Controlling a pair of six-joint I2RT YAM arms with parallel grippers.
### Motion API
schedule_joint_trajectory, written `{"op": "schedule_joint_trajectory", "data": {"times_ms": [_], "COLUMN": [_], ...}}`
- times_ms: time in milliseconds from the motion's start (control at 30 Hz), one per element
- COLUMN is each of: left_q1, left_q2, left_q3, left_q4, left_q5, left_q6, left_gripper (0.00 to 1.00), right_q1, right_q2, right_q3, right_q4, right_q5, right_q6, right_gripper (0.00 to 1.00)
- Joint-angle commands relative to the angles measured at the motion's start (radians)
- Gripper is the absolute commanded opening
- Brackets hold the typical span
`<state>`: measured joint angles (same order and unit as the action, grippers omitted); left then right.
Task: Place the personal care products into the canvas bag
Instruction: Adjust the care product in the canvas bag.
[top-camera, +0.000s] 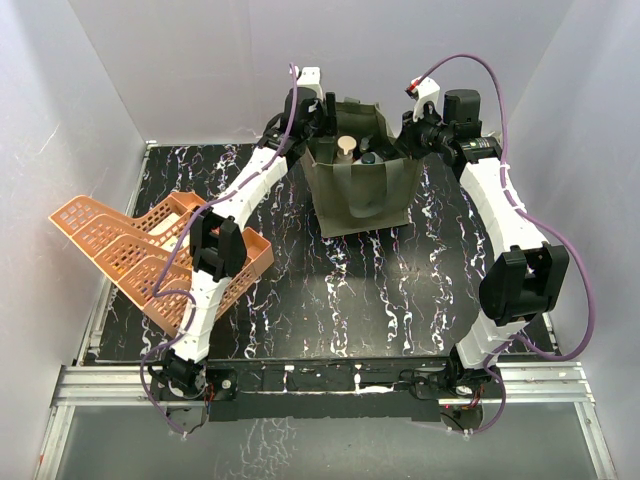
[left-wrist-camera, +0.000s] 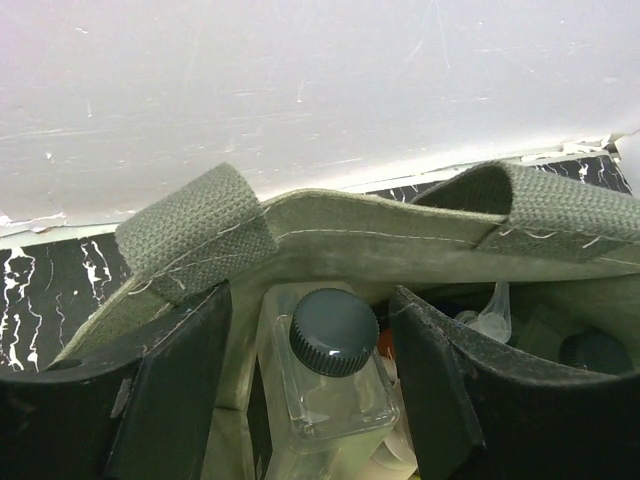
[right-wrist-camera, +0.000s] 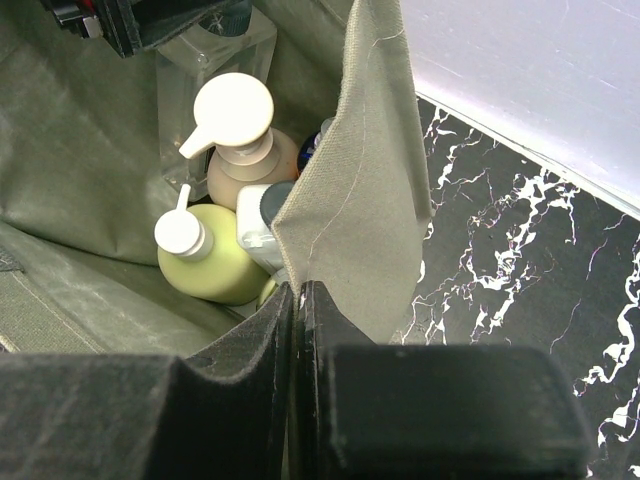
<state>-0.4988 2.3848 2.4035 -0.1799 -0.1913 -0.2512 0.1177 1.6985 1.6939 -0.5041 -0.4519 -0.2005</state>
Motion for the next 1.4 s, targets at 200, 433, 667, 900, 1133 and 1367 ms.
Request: {"op": "schedule_joint_trajectory", "data": {"times_ms": [200,433,667,900,1133,1367], "left_q1": [0.007,-0.01,-0.017,-0.018,-0.027,-0.027], "left_q2": [-0.021,-0.015,-0.006,0.0,0.013,0.017], "left_q3": [0.066,0.063,0.056,0.054,0.051,0.045], "left_q4": [0.008,-0.048,-0.059,-0.06,-0.073,-0.088], "left_q5": [0.06,0.019,0.015,0.034,0.042,-0.002], "left_q6": [0.039,0.097,0.132,0.141,0.179,0.186], "left_gripper": [0.66,0.68,0.68,0.7,0.7,0.66], "right_q1": [0.009,0.01,0.01,0.01,0.009,0.009], "right_q2": [-0.016,-0.014,-0.022,-0.027,-0.022,-0.024], "right_q3": [0.014,0.013,-0.001,-0.008,-0.002,-0.001], "right_q4": [0.029,0.027,0.03,0.034,0.036,0.038], "right_q5": [-0.025,-0.03,-0.029,-0.022,-0.018,-0.015], "right_q6": [0.018,0.018,0.019,0.018,0.017,0.018], "right_gripper": [0.08,0.08,0.08,0.08,0.08,0.08]}}
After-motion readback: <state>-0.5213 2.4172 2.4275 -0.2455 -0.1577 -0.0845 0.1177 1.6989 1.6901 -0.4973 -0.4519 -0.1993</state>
